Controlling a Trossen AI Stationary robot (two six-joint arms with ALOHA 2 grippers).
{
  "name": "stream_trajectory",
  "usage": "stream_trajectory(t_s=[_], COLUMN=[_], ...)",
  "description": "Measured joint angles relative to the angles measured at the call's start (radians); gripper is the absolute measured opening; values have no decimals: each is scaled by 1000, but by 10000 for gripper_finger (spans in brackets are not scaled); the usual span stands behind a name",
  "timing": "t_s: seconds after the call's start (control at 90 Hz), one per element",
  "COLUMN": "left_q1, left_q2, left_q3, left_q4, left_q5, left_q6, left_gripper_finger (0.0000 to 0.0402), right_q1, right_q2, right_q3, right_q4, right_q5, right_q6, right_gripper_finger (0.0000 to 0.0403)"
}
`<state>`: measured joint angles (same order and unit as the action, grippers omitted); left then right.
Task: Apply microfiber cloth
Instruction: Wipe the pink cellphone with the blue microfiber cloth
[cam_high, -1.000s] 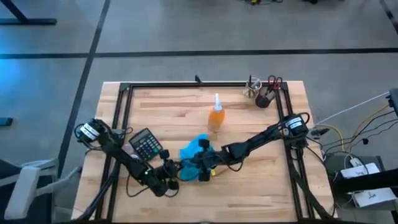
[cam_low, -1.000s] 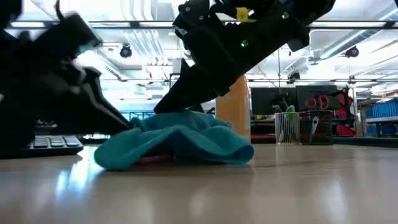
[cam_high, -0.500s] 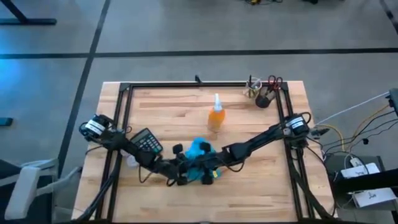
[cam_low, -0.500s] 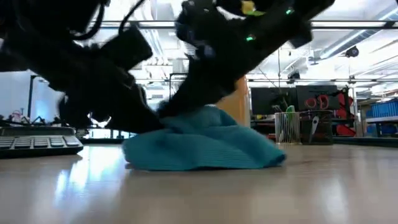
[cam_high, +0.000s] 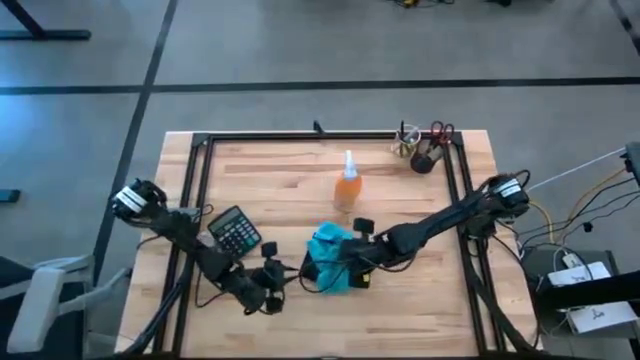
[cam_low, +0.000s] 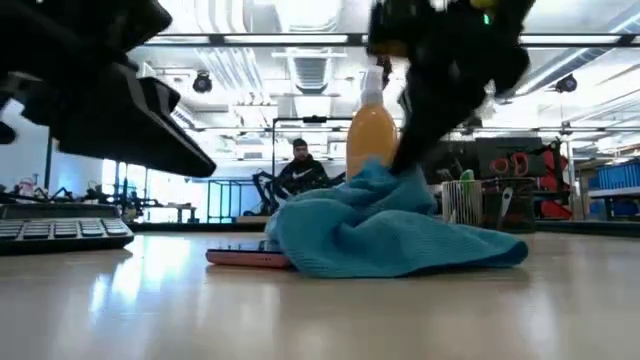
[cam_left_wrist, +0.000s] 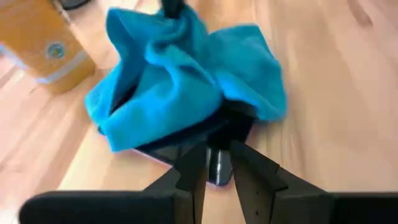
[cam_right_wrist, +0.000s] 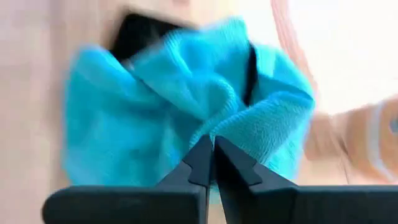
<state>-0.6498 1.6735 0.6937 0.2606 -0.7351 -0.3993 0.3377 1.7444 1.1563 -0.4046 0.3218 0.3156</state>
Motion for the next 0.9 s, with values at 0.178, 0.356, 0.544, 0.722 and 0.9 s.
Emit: stream_trajectory(t_s=[0.178,0.356,0.544,0.722,0.9], left_q1=[48,70,62,55,52], left_q2=[110,192,231,224,223], left_q3=[0,5,5,4,4], left_q4=[99,135,133,115,105], left_q5=[19,93,112,128,135], left_q6=[7,-46,-90,-96,-138], left_gripper_finger=[58,40,15,1,2], right_q1=[-5,-17,-82,-160,-210], right_q2=[81,209,304,380,414], right_q3=[-8,-60,-131,-173,-274], right_q4=[143,503,909,1074,1265], right_q5=[-3,-16,-15,-31,-23], right_q6=[-88,-236,-265,-228,-152], right_gripper_finger=[2,2,2,2,2])
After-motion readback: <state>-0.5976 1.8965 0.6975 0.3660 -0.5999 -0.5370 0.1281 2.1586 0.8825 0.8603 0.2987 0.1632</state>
